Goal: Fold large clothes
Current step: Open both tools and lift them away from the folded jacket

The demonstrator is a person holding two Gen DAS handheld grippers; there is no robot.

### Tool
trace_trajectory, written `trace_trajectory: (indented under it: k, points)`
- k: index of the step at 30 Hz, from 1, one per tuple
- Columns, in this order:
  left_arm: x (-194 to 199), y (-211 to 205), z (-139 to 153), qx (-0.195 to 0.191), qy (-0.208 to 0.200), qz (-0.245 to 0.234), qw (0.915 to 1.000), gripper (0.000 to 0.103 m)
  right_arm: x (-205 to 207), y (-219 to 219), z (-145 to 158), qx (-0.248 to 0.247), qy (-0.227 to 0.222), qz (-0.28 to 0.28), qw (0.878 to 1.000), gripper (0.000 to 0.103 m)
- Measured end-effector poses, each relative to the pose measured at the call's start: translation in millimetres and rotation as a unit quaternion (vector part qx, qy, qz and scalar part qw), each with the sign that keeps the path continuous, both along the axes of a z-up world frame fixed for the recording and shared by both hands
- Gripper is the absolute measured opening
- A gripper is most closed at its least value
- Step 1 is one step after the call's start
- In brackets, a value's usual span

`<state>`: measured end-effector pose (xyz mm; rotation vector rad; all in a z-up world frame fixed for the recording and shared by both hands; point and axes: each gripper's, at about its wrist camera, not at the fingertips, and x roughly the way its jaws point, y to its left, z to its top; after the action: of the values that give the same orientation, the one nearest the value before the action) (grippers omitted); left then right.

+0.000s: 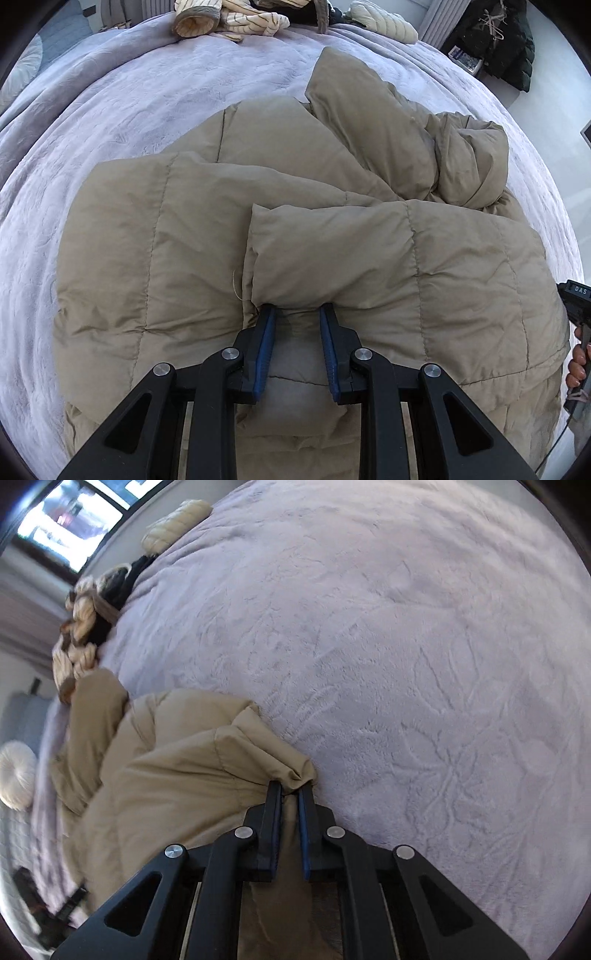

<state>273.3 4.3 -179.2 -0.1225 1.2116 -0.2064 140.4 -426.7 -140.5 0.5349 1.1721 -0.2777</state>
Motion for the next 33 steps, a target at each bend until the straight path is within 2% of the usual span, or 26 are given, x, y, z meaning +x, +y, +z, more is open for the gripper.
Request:
trace_trajectory:
  k: [3, 9, 14, 18, 19, 21, 22, 24, 33]
  points:
    - [0.8, -1.7, 5.1, 0.004, 0.005, 0.0, 1.0, 0.027, -6.5, 7.6, 16.6, -0.038, 0.008, 0.006, 0.999, 0.008]
    - [-4.5, 2.4, 20.7, 0.015, 0.003, 0.003, 0.9999, 0.027, -38.9, 15.9, 56.7, -0.074, -0.006, 0.012, 0.997, 0.008]
    - [-19.3, 13.0, 32.3, 0.013, 0.0, 0.013, 0.9998, 0.027, -67.1, 42.1, 79.4, -0.073, -0.025, 0.043, 0.996, 0.008]
    - [-28.2, 11.6, 21.3, 0.03, 0.006, 0.005, 0.9995, 0.027, -72.8, 73.0, 67.7, -0.087, -0.006, 0.094, 0.992, 0.009]
    - [-28.9, 10.2, 17.2, 0.033, 0.007, 0.002, 0.9994, 0.031, -73.8, 79.0, 58.0, -0.098, 0.011, 0.102, 0.99, 0.009]
    - [-28.4, 9.4, 10.9, 0.044, 0.004, 0.004, 0.999, 0.045, -75.0, 82.1, 38.7, -0.102, 0.034, 0.106, 0.989, 0.009]
    - [-27.4, 10.6, 8.4, 0.043, 0.002, 0.008, 0.9991, 0.048, -74.9, 80.7, 30.5, -0.101, 0.04, 0.103, 0.989, 0.009]
    - [-24.6, 12.0, 5.5, 0.034, 0.007, 0.012, 0.9993, 0.048, -75.8, 75.6, 20.3, -0.092, 0.041, 0.095, 0.99, 0.009]
    - [-39.8, 26.5, 33.9, 0.04, 0.013, 0.028, 0.9987, 0.048, -95.7, 71.8, 60.9, -0.066, 0.034, 0.072, 0.995, 0.012]
